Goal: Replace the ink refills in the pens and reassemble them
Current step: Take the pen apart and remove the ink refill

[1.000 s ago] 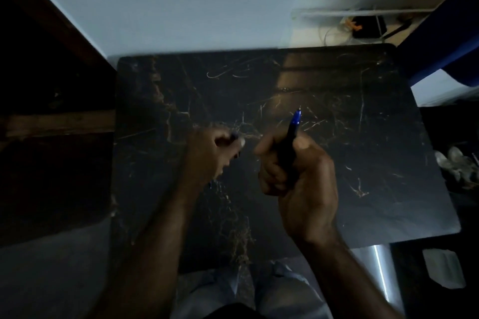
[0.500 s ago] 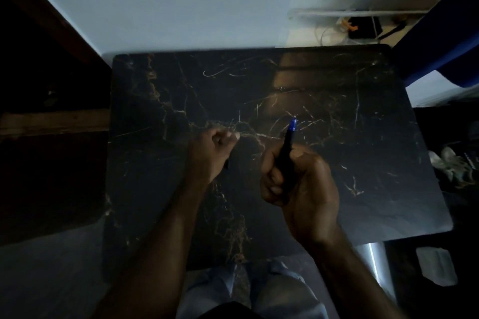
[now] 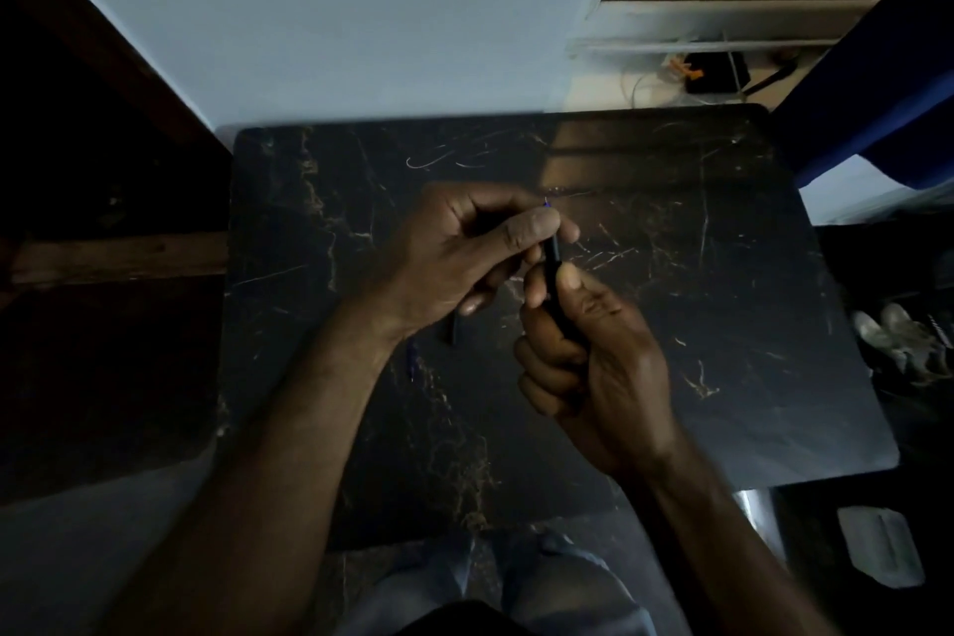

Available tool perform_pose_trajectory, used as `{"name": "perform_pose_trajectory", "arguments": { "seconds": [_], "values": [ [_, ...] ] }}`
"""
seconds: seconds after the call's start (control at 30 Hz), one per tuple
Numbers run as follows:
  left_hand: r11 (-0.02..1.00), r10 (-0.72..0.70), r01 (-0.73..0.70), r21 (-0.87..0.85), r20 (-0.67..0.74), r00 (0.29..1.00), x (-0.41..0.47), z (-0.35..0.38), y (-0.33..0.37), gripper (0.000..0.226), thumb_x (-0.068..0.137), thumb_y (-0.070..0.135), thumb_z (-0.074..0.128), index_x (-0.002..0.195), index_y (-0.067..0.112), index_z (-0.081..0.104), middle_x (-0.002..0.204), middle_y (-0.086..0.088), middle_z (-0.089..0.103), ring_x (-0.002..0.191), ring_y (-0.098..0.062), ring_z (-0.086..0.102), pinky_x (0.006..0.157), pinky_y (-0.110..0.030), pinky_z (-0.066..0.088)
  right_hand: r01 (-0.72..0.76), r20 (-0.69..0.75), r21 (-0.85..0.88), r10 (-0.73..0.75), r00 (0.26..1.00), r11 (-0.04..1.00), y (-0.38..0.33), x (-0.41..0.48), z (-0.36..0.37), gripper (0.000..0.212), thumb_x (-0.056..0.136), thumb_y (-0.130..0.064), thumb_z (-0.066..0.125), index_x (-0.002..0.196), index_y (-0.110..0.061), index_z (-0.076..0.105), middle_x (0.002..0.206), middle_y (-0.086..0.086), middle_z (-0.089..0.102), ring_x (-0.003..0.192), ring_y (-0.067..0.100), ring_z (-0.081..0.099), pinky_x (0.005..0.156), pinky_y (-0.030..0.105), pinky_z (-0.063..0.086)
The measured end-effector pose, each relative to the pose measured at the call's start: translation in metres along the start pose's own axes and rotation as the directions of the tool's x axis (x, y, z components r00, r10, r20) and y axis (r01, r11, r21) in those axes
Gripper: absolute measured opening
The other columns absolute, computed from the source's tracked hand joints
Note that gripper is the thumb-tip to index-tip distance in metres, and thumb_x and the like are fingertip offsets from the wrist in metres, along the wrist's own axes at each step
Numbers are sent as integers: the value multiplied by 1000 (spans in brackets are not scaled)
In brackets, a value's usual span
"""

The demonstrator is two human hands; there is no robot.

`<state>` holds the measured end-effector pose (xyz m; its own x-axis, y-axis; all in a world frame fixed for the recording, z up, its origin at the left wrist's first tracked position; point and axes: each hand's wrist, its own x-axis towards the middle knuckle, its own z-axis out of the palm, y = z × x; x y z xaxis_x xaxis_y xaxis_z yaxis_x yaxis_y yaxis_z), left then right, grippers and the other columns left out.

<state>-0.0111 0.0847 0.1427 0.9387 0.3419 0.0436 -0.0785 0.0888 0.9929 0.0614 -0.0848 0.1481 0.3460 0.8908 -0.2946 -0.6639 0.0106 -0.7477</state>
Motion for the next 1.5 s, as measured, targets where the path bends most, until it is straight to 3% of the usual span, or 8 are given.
{"name": "perform_pose_trajectory", "arguments": {
  "seconds": [0.2,0.4,0.53,0.7,0.93,1.1,1.3,1.5],
  "values": [
    [999,46,-41,29,-216,975,-13,21,-17,18,110,17,62,101,17,78,70,7,61,45,-2,52,37,-17,37,156,-120,-280,-196,973,947,18,-2,-3,31,113,-31,44,96,-8,56,58,-15,36,43,1,27,42,17,29],
    [992,117,-92,80,-410,905,-20,39,-15,26,103,26,72,84,8,68,61,5,62,43,-3,55,39,-16,42,308,-106,-696,-518,849,648,25,-3,0,38,112,-55,49,100,-22,64,69,-20,52,54,8,45,49,37,40],
    [997,-24,48,60,-349,937,-13,24,-12,28,98,28,78,79,13,66,58,4,63,43,-8,56,38,-18,41,292,-105,-602,-437,894,743,26,2,-3,26,112,-44,52,98,-27,65,68,-20,52,55,0,43,53,30,38],
    [992,-39,30,-124,-68,997,-13,15,-10,24,107,22,61,123,17,79,72,9,60,56,-6,57,43,-20,42,293,-108,-465,-382,918,835,18,6,-4,28,117,-21,41,97,-18,60,61,-20,61,44,-5,38,43,18,33],
    [999,3,-17,-37,-350,937,-2,34,-15,27,91,28,81,73,22,62,61,10,58,51,-5,52,49,-20,44,354,-127,-531,-485,865,770,22,10,5,23,112,-25,46,102,-17,65,69,-25,54,58,-5,48,59,17,41],
    [997,10,-24,-71,-194,981,-2,37,-17,18,104,31,63,110,24,79,74,10,61,59,-7,54,49,-22,44,365,-137,-533,-504,853,763,20,7,-3,24,115,-10,43,106,-13,65,74,-20,63,59,-8,58,59,10,45],
    [997,9,19,80,-343,939,8,47,-14,25,94,34,81,75,25,67,58,10,60,46,-2,52,45,-15,42,327,-154,-586,-498,853,741,18,4,-20,26,109,-35,50,102,-15,64,70,-13,49,57,4,42,55,30,37],
    [999,-2,7,32,-161,987,15,50,-5,21,105,24,62,113,18,80,72,7,59,51,-8,52,42,-19,40,386,-127,-538,-525,842,750,7,5,-32,23,114,-30,48,105,-30,69,72,-14,61,53,0,44,52,20,39]
  ]
}}
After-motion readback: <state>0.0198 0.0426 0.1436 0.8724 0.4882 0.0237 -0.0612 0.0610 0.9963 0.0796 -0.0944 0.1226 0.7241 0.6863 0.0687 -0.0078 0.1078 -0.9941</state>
